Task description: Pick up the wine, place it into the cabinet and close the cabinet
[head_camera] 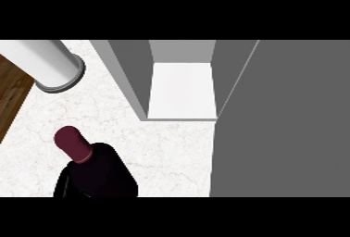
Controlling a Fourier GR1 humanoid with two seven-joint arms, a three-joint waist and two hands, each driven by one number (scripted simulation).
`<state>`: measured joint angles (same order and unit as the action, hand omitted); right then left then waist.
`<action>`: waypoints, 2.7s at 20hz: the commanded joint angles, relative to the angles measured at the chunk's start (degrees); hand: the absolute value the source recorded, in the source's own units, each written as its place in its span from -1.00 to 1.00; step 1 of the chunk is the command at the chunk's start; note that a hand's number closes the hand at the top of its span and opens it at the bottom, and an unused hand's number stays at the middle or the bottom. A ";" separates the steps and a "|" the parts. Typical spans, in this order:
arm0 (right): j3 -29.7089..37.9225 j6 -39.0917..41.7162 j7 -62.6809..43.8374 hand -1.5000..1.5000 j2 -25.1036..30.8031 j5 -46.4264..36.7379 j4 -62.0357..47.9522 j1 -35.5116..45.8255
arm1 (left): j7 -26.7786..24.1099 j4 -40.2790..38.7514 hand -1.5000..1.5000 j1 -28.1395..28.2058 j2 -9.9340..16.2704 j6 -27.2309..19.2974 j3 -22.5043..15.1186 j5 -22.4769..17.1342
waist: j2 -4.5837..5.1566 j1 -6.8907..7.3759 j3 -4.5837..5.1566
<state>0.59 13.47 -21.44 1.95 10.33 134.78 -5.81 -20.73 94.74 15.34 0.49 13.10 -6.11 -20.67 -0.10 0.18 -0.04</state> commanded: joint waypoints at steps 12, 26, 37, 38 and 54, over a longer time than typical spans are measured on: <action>1.26 0.87 1.52 -1.00 0.19 0.96 -0.42 -1.29 | 8.54 0.13 1.00 -21.38 -0.49 -25.61 -9.16 0.31 | 0.11 -0.57 0.04; -0.58 -0.12 1.33 -1.00 -0.61 -0.96 -0.89 0.41 | 4.32 -20.46 1.00 -37.52 -0.49 -36.75 -16.47 3.44 | 0.14 -0.82 0.05; 1.46 3.30 6.01 -1.00 0.42 -0.58 -2.47 -3.41 | -2.45 -33.07 1.00 -42.73 -0.49 -37.61 -14.94 -5.00 | 0.14 -0.80 0.04; -1.77 -0.32 3.05 -1.00 -1.30 -3.38 -4.42 2.14 | -3.07 -29.82 1.00 -40.78 -0.49 -44.43 -22.03 -6.91 | 0.13 -0.63 0.06; 1.02 3.19 6.21 -1.00 -0.63 0.34 -3.66 -3.14 | -15.74 -48.05 1.00 -44.75 -0.49 -33.63 -17.92 -20.18 | 0.19 -0.96 0.05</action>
<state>2.96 15.15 -18.59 2.69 11.56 131.03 -5.00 -34.50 48.63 -29.55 0.01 -23.91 -25.51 -37.66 0.12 -0.76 0.02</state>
